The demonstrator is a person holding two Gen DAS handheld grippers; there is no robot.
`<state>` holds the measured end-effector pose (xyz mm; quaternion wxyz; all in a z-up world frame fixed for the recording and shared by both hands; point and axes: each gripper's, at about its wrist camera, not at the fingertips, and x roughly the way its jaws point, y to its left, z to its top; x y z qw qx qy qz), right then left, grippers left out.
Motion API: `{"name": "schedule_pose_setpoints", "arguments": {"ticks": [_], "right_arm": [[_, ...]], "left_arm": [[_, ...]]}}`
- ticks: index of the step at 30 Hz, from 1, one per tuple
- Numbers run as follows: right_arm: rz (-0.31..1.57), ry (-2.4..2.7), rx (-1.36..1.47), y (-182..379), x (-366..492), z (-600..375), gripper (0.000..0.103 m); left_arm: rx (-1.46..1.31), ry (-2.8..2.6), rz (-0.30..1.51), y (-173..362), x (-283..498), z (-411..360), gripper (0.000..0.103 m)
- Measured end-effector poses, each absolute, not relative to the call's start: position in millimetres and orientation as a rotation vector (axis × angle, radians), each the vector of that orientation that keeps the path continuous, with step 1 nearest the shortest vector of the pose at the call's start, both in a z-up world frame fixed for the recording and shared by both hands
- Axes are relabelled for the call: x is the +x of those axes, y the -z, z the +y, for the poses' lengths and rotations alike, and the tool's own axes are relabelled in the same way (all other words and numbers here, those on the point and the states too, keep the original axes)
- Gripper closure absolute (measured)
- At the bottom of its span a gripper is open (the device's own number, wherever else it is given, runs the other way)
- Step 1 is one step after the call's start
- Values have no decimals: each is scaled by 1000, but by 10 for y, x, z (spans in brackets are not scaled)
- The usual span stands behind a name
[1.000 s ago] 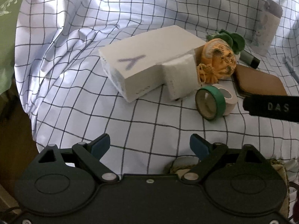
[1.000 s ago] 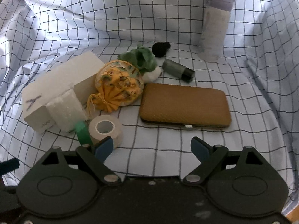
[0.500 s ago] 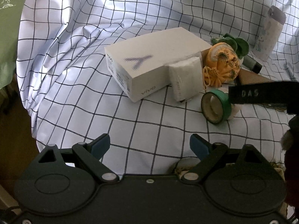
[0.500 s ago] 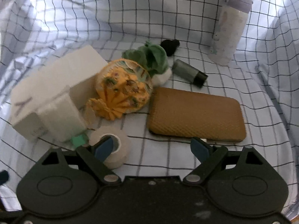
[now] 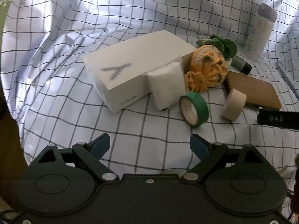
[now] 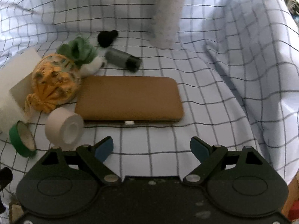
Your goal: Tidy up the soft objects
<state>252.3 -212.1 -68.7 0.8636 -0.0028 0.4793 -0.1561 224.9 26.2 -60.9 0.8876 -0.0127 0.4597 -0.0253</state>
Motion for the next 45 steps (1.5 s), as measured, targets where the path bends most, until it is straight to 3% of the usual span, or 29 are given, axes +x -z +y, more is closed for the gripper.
{"name": "schedule_pose_setpoints", "arguments": {"ticks": [15, 28, 45], "right_arm": [[971, 286, 35, 562, 2334, -2129, 14], [931, 221, 59, 467, 2385, -1976, 13], [896, 243, 62, 469, 2612, -1884, 12]], "left_arm": [[-81, 88, 940, 521, 2658, 23, 14], [-174, -61, 958, 557, 2523, 573, 14], [-48, 20, 970, 647, 2417, 335, 14]]}}
